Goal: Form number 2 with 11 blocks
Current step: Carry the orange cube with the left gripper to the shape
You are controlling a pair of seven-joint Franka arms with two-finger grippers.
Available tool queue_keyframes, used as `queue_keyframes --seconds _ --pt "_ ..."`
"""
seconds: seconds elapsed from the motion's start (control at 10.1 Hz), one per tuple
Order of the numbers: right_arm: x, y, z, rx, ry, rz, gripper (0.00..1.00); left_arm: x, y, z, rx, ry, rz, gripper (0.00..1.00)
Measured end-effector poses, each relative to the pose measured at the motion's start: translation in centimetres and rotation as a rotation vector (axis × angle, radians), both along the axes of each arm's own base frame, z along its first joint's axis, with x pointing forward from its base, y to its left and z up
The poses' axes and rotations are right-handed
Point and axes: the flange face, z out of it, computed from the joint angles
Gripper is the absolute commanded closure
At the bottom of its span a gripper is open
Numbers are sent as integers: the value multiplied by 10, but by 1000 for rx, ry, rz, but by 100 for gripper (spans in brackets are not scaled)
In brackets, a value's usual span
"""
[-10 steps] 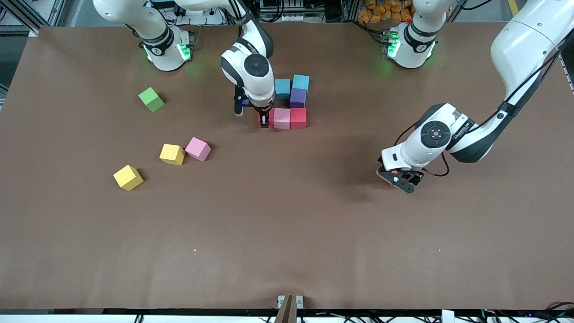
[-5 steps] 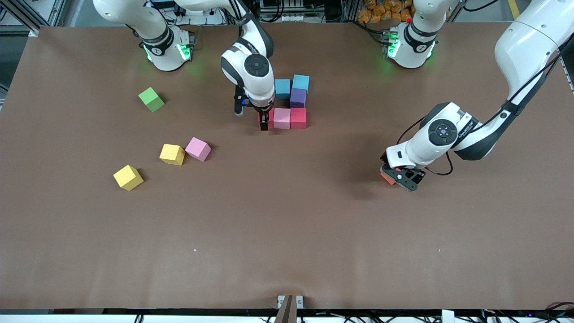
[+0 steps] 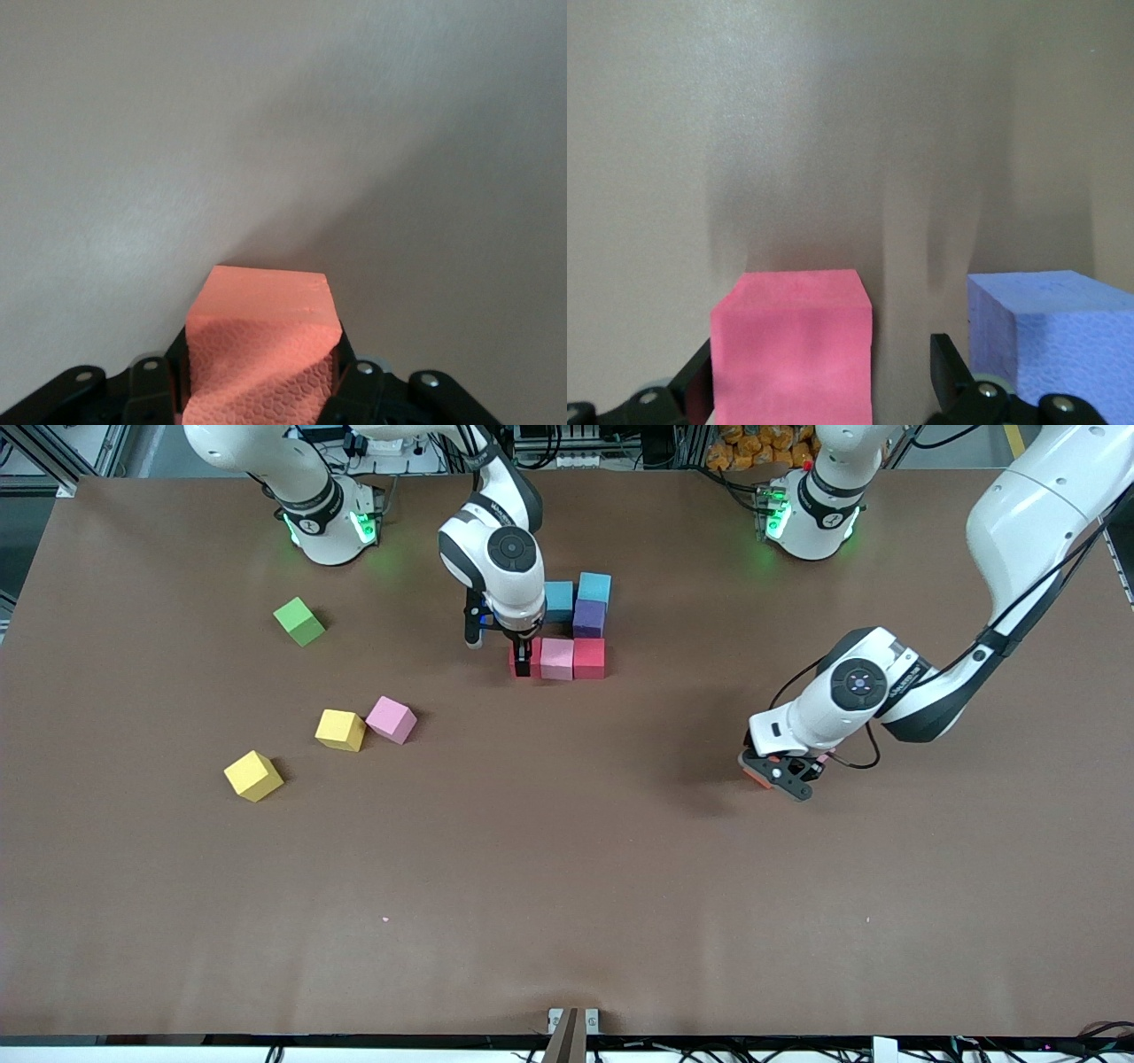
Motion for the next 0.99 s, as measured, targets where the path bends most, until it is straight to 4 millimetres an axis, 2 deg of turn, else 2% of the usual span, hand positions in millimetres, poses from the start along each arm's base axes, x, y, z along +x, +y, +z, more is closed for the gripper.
queue_keyframes --seconds 0.3,0.59,0.79,0.99 --pt "2 -1 9 -1 5 1 0 15 -67 13 5 -57 55 75" --pt "16 -19 28 -25 45 49 0 18 -113 37 -55 -21 289 75" --pt "46 -50 54 -13 67 91 0 1 -172 51 -85 -17 512 75" --pt "82 -94 67 -12 91 161 0 -23 -242 53 -97 -5 709 75"
